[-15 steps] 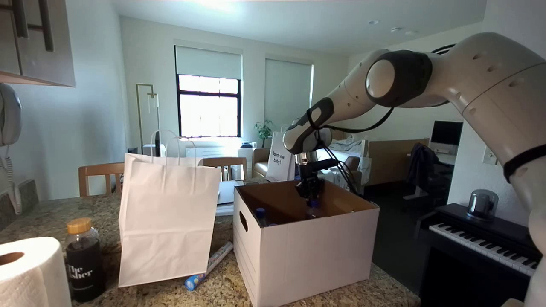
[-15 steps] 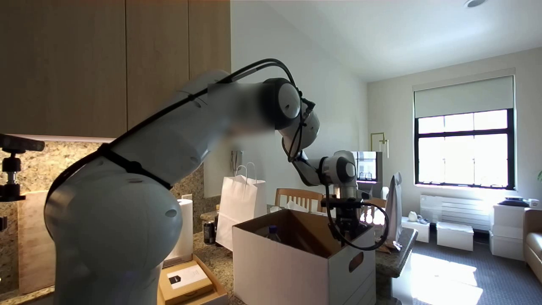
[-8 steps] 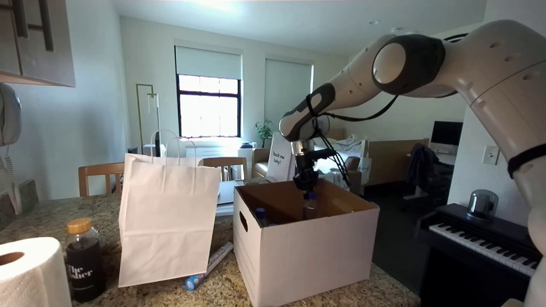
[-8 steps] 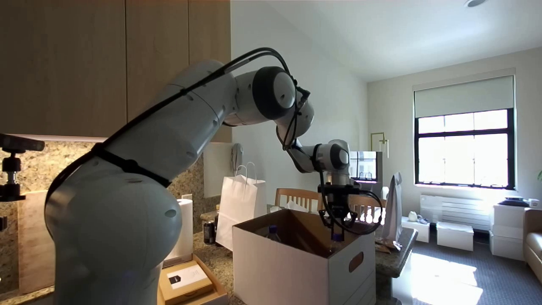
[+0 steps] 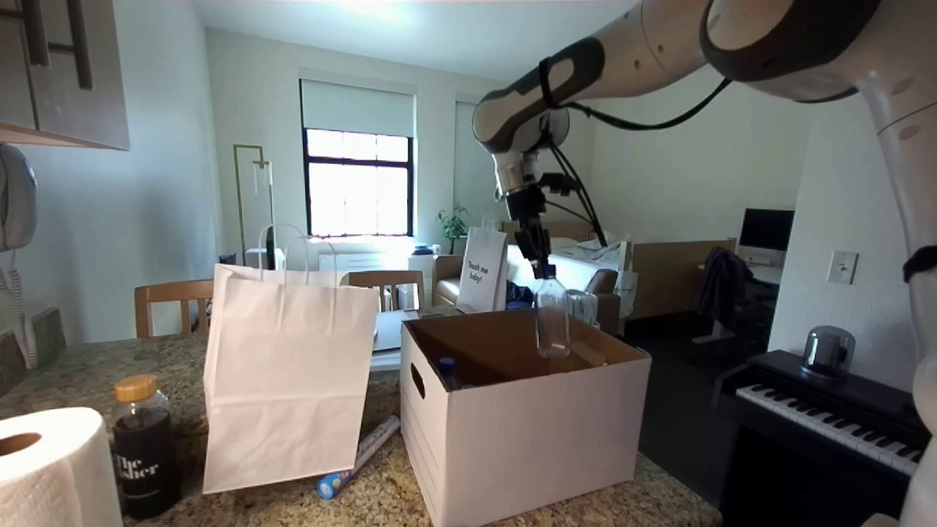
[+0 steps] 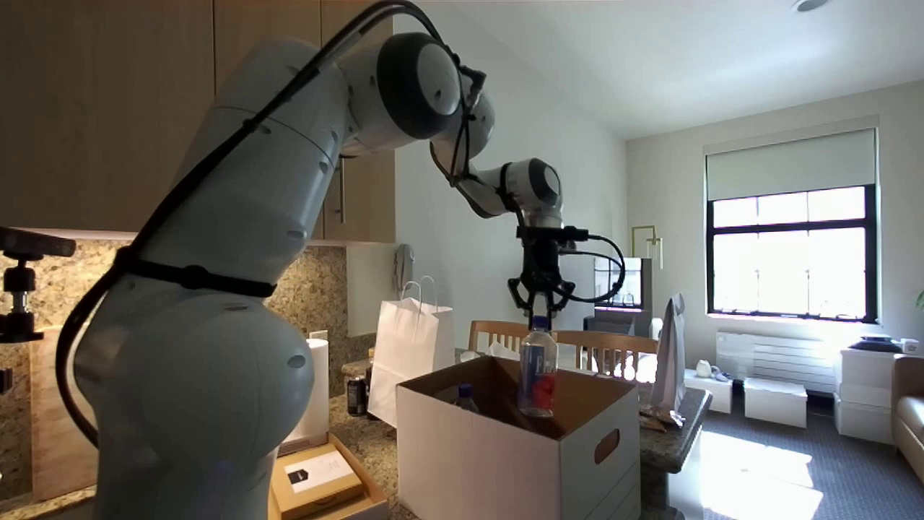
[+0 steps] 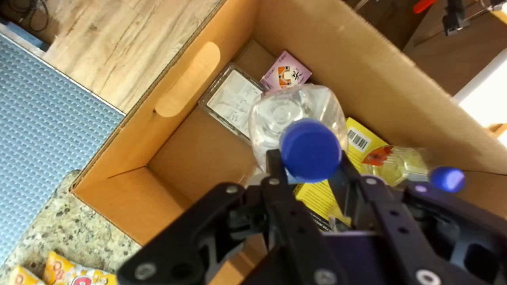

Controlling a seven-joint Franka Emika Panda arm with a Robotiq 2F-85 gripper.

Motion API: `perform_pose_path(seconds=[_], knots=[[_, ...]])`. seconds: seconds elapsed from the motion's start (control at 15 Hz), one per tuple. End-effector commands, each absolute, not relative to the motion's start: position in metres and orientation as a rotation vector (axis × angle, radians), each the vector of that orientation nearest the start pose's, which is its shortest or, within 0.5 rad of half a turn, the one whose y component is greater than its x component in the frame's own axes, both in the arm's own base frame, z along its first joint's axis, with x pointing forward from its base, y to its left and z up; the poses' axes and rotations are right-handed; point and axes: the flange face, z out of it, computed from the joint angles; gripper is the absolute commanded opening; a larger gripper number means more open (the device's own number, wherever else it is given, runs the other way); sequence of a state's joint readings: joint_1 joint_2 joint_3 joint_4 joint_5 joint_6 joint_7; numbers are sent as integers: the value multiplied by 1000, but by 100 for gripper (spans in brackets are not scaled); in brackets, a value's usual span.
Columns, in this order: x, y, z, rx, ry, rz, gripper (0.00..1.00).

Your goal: Remove the bottles from the box and put them on the table

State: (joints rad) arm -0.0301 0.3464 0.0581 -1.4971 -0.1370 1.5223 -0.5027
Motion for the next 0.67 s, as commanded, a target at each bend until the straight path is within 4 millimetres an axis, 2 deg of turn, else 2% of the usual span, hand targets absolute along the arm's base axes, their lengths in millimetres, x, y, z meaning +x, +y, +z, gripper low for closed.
perform_pose_path(seconds=[0.0,0.2,0.47,0.6], knots=[[581,51,516,-3081,-1047,509,13],[546,120,558,-3126,-1286,353,13],[481,226,591,-3038,-1645,167,13],[449,281,597,-2946,-1830,98,13]])
